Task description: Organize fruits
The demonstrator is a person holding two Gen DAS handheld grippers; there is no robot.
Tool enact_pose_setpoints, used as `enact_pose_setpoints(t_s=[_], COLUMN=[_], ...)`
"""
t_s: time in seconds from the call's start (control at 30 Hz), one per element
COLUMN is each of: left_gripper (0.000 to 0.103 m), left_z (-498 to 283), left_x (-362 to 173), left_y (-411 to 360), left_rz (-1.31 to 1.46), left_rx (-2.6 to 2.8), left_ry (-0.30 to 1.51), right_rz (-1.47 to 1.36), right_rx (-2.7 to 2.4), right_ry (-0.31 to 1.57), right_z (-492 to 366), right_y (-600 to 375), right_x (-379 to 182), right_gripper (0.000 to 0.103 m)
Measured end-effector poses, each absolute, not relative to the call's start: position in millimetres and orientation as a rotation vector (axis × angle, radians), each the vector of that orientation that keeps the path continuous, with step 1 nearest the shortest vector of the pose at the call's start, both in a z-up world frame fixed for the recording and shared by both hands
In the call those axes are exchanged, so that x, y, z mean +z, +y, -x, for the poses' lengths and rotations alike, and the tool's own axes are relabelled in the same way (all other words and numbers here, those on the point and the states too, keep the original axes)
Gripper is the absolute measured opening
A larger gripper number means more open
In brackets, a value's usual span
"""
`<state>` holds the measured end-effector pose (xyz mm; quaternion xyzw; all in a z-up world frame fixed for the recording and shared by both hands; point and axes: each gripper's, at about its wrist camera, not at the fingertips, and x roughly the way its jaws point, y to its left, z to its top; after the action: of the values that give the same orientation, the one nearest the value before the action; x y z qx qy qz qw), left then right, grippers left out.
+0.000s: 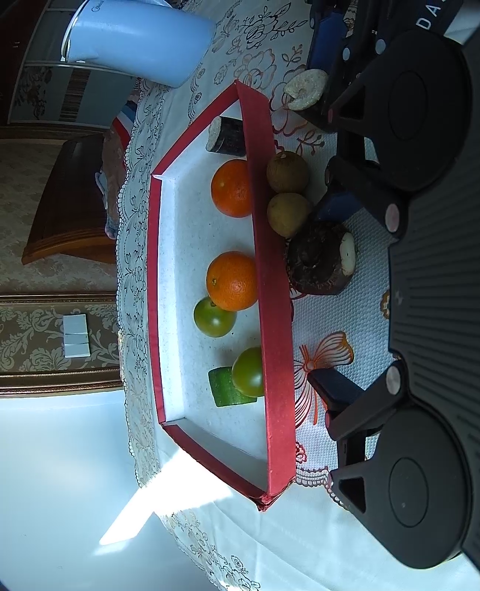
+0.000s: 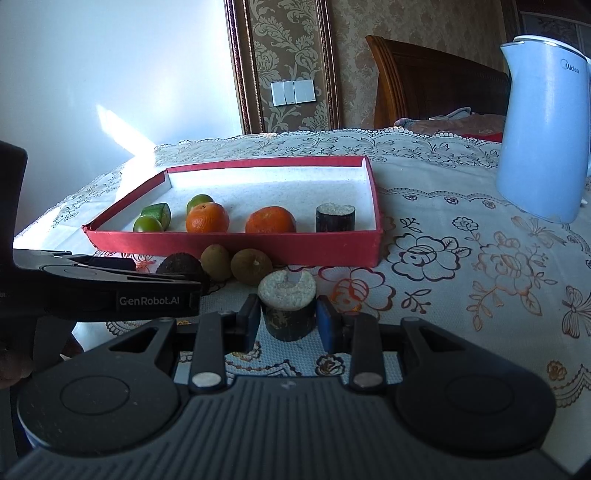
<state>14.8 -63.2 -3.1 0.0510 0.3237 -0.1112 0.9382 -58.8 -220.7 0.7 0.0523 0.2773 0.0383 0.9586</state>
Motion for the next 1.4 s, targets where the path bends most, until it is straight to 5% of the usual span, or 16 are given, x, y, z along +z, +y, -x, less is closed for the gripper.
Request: enact_pose_setpoints(t_s=[0.5, 0.67, 1.4], left_gripper=[0.055, 0.038, 0.038], left_z=[-4, -2, 8], left_x=[-3, -3, 3], left_y=[-69, -69, -43], left_rz=[-0.139, -0.140, -0.054], left_rx=[-0.263, -0.261, -0.125], left_ry=[0.624, 0.615, 0.567], right_rz=[-0.102, -0.101, -0.106], right_rx=[0.076, 0.076, 0.089], right_ry=[0.563, 0.563, 0.536], right_z=[58, 59, 63], right_y=[-221, -221, -222], right_x=[0, 0, 3], right_gripper=[0.031, 0.031, 0.031])
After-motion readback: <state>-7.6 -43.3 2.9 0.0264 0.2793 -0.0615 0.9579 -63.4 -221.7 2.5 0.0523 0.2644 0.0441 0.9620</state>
